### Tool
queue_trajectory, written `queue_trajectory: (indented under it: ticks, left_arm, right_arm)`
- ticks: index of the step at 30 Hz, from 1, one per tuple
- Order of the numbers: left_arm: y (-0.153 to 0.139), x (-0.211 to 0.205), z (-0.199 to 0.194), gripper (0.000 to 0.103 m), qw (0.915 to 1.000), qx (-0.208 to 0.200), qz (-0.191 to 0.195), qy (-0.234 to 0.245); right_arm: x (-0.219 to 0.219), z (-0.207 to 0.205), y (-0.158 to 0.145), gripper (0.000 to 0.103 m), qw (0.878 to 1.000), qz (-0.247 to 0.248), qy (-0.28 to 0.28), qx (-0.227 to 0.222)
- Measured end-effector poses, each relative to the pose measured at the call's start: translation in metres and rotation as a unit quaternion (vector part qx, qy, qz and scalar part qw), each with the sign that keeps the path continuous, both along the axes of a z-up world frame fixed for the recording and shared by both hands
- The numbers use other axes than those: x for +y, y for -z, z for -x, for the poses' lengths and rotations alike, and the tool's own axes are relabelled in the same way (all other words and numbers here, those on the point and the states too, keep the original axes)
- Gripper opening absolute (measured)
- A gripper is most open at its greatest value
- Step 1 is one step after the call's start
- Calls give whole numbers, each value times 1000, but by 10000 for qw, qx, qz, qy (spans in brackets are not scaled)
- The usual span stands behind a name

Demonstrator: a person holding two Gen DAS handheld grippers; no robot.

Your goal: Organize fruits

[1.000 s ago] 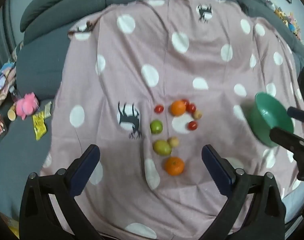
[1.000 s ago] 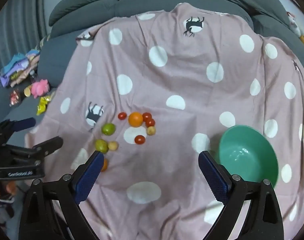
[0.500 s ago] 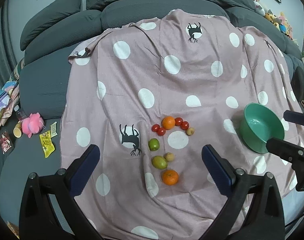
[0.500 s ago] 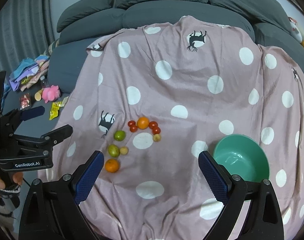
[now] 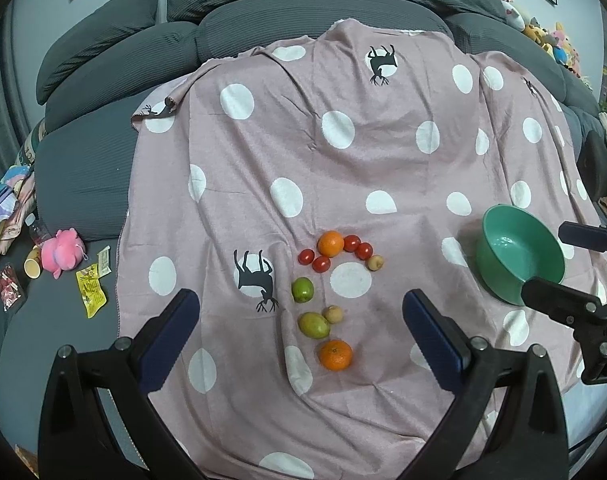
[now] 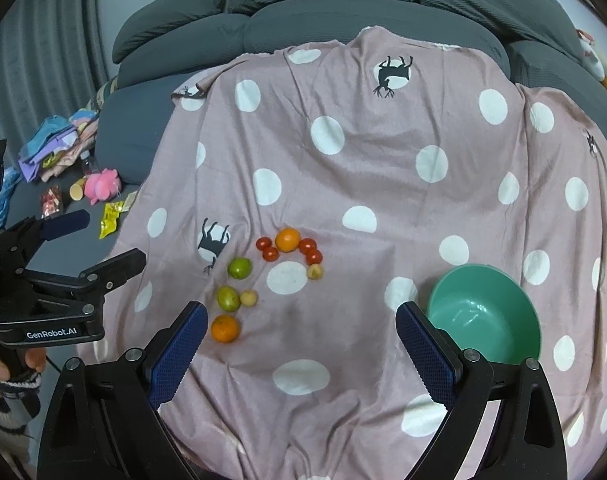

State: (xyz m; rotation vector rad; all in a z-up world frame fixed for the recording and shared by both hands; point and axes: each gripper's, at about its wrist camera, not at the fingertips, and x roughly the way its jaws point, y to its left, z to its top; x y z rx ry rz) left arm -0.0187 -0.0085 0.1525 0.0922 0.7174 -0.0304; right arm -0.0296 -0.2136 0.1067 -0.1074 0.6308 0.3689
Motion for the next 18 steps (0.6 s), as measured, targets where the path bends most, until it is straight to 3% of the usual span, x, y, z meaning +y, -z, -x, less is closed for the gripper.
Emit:
queue_trajectory:
  ticks: [18]
  left_arm:
    - [-1,0,-1,102,10000,3,5,0]
  right_arm:
    - [4,0,1,96,10000,30,-8,2]
